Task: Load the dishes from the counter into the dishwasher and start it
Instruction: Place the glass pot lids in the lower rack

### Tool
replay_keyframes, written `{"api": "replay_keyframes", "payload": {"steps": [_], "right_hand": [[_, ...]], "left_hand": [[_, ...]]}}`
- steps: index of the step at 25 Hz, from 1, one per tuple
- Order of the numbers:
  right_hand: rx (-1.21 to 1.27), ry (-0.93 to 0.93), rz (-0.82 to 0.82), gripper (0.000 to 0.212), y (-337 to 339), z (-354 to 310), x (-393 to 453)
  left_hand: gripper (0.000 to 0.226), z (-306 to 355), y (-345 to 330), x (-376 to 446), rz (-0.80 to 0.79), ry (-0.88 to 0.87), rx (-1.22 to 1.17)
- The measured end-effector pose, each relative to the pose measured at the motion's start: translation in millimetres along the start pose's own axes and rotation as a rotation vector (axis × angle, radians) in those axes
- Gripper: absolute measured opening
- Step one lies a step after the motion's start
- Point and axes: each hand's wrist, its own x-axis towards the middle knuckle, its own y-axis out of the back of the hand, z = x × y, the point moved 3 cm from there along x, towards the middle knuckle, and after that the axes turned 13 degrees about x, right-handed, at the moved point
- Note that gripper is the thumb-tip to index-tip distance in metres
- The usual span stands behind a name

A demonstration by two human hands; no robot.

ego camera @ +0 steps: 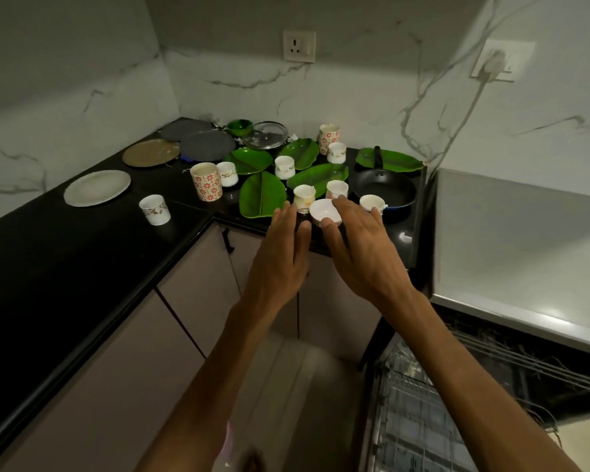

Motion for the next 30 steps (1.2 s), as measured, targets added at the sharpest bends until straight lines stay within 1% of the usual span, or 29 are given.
{"api": "replay_keyframes", "payload": {"steps": [7, 11, 14, 17, 21, 24, 30], "right_hand": [[0.01, -0.034, 0.074, 0.048, -61, -14, 82], [0.043, -0.017, 0.105, 0.043, -87, -24, 112], [0.037, -0.028, 0.099, 0.045, -98, -22, 128], [0.021, -0.019, 0.081, 0.046, -110, -10, 151], [0.004, 0.001, 0.044, 0.049, -125, 16, 186], [0.034, 0.031, 0.062, 0.05, -133, 39, 213], [0.048, 0.036, 0.005, 0.064, -135, 83, 273]], "left_hand": [[0.055, -74, 35, 81, -0.013, -0.034, -0.023], [0.053, -107, 47, 114, -0.002, -0.045, -0.047], [0.06, -125, 47, 133, 0.01, -0.057, -0.065], [0.059, -139, 42, 152, 0.005, -0.017, -0.074], [0.056, -151, 33, 177, 0.001, -0.012, -0.055], [0.049, -158, 25, 205, 0.015, 0.027, -0.07], [0.047, -155, 7, 261, 0.051, 0.135, -0.103]]}}
